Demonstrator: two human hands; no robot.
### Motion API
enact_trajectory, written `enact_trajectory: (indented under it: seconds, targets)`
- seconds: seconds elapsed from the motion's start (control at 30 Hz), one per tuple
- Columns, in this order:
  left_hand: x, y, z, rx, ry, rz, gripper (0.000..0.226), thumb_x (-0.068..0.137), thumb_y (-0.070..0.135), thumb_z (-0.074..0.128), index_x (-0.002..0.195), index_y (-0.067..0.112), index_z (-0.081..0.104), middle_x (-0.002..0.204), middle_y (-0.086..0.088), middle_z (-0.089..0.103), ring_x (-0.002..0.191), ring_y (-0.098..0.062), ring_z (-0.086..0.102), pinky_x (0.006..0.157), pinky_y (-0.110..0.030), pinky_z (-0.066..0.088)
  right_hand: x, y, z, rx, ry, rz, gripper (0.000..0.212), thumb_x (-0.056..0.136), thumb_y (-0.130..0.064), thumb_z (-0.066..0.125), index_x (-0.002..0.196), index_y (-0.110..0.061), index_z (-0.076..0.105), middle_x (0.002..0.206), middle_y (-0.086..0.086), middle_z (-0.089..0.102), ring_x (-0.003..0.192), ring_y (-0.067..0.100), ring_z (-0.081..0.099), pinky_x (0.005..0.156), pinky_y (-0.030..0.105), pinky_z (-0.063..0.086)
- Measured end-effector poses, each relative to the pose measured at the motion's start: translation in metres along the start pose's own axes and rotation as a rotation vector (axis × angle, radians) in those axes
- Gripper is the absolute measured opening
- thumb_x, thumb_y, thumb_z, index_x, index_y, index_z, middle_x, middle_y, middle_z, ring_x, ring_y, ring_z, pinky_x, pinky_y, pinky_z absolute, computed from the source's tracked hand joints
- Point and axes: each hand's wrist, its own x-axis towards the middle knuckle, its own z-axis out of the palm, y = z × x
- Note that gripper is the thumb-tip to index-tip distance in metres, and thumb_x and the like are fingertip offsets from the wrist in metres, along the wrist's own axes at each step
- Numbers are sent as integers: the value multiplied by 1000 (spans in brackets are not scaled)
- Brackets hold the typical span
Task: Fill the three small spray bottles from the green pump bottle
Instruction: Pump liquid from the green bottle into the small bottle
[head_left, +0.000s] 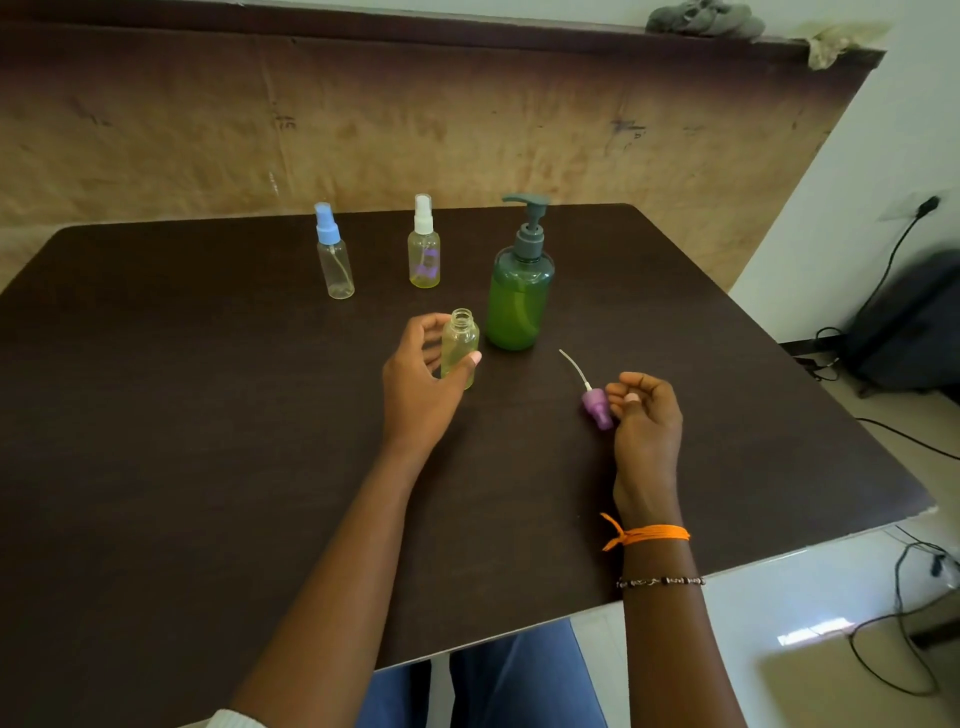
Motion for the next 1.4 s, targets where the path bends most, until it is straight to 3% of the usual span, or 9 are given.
enact_trajectory:
  seconds: [0.13, 0.37, 0.53, 0.6, 0.67, 0.77, 0.9, 1.23, 1.4]
  targets:
    - [0, 1, 0, 3, -2, 3, 39, 78, 10, 74, 106, 27, 53, 99, 22, 60, 89, 11, 60, 79, -9, 49, 2, 0, -2, 0, -4, -10, 27, 95, 3, 32, 101, -14, 53, 85, -2, 55, 76, 5, 54, 68, 11, 46]
    - [0, 1, 1, 0, -13, 3, 39, 78, 10, 74, 108, 25, 54, 102, 19, 61, 94, 4, 62, 82, -12, 50, 4, -7, -8, -61, 21, -39, 31, 94, 5, 32, 102, -16, 53, 93, -2, 56, 87, 5, 53, 71, 9, 43]
    - [0, 1, 1, 0, -17, 4, 39, 78, 11, 74, 109, 24, 55, 103, 16, 62, 95, 4, 62, 83, -14, 51, 2, -27, 7, -99, -68, -124, 20, 93, -5, 49, 110, -13, 56, 100, -3, 56, 88, 4, 56, 66, 4, 44]
    - [0, 0, 1, 2, -16, 5, 39, 78, 12, 74, 108, 25, 54, 103, 17, 62, 95, 5, 62, 83, -18, 51, 8, -38, 26, -132, -189, -184, 31, 89, -7, 57, 120, -10, 53, 108, -1, 57, 101, 10, 58, 81, 11, 48]
    - [0, 0, 1, 2, -17, 9, 38, 78, 11, 75, 107, 26, 54, 102, 19, 62, 94, 5, 62, 83, -19, 51, 23, -47, 48, -272, -311, -260, 50, 86, -9, 63, 132, -11, 45, 129, 4, 52, 123, 16, 49, 103, 30, 43]
    - [0, 0, 0, -10, -7, 9, 38, 77, 9, 75, 106, 24, 54, 102, 20, 61, 91, 10, 61, 80, -15, 51, 42, -60, 80, -434, -437, -340, 77, 76, -8, 73, 141, -9, 32, 144, 9, 39, 135, 22, 37, 113, 37, 33]
    - [2, 1, -2, -35, 21, 3, 38, 78, 8, 74, 107, 23, 55, 102, 18, 61, 91, 12, 60, 78, -10, 49, 44, -60, 97, -438, -449, -333, 76, 74, -14, 77, 136, -10, 33, 138, 9, 47, 127, 24, 46, 104, 33, 39]
    - [-1, 14, -11, -121, 139, 36, 38, 79, 7, 72, 110, 25, 60, 103, 14, 66, 94, 1, 63, 81, -15, 49, 0, -60, 65, -446, -601, -340, 75, 78, -13, 73, 139, -17, 29, 138, 2, 47, 125, 17, 46, 101, 26, 37]
    - [-11, 21, -16, -210, 136, -3, 40, 81, 10, 71, 117, 22, 61, 108, 11, 68, 102, -3, 63, 86, -22, 51, -27, -56, 44, -436, -637, -361, 76, 77, -13, 74, 138, -20, 29, 126, -8, 49, 120, 12, 48, 100, 24, 39]
